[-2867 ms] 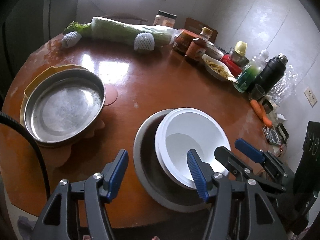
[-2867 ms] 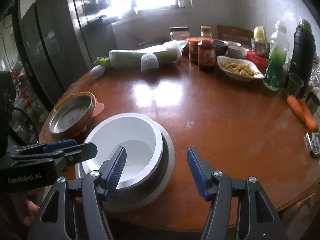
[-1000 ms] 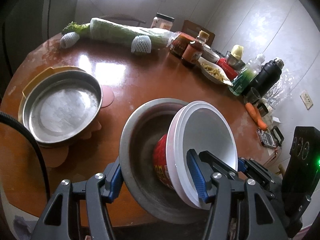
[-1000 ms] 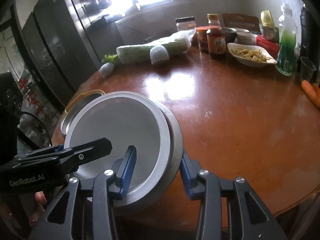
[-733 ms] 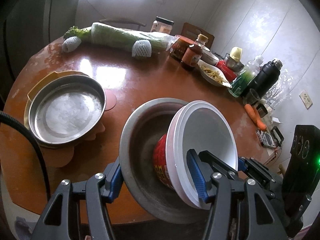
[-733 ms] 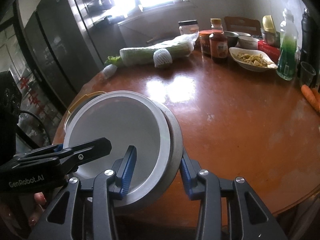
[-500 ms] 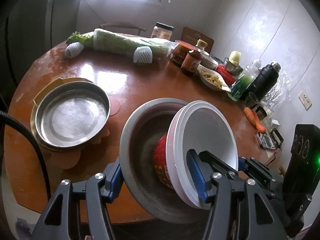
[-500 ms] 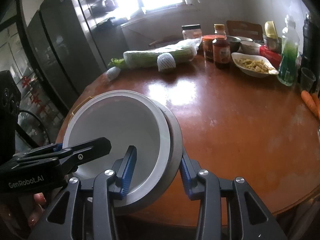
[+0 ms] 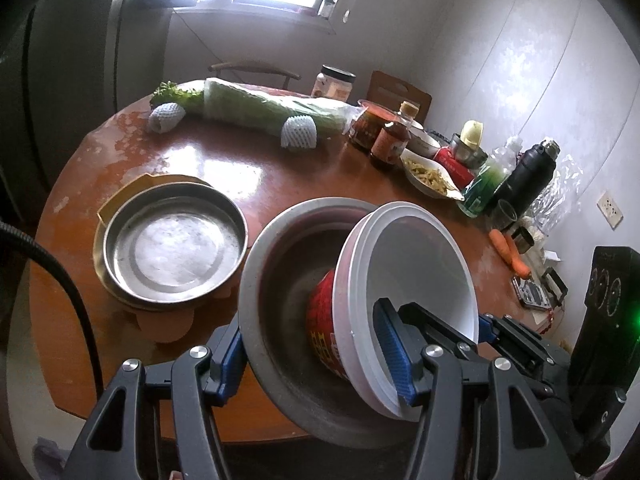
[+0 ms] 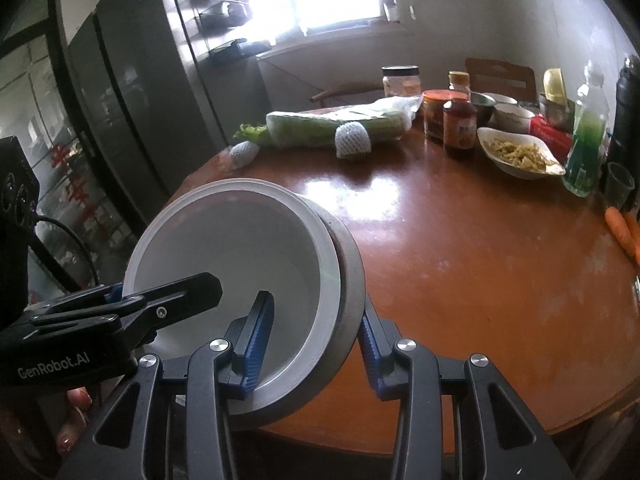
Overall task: Organize plates and bowls
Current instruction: 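Carry the tilted bowl stack with the left tool toward the grey tray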
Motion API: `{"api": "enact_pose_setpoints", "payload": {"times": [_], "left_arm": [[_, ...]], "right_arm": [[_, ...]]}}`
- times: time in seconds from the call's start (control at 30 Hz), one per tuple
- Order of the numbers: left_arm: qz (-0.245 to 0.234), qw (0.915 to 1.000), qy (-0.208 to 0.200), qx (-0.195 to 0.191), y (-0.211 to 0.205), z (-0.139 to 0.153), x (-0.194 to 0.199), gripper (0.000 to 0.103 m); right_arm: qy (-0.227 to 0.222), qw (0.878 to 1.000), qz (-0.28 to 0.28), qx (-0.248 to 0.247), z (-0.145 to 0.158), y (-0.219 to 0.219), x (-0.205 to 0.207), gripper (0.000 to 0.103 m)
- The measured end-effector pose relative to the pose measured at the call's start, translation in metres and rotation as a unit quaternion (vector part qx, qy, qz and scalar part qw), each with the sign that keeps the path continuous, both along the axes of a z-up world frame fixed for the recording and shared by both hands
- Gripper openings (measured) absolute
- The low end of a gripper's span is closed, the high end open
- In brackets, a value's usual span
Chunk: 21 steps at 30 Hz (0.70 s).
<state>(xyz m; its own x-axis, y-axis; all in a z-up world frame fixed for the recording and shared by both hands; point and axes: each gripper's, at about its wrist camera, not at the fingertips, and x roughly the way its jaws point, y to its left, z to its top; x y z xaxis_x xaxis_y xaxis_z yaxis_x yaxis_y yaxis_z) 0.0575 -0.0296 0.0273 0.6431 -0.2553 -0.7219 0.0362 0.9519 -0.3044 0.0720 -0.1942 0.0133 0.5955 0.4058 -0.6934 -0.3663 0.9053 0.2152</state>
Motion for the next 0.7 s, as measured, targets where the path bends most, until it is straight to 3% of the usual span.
{"api": "enact_pose_setpoints", "payload": {"times": [0.7], "left_arm": [[0.02,0.9996,-0.02,0.001,0.032,0.014,-0.004,0.059]], "right_arm": [[-0.018,1.0,0.02,-0.011,0.013,0.034,0.002,0.042]]}}
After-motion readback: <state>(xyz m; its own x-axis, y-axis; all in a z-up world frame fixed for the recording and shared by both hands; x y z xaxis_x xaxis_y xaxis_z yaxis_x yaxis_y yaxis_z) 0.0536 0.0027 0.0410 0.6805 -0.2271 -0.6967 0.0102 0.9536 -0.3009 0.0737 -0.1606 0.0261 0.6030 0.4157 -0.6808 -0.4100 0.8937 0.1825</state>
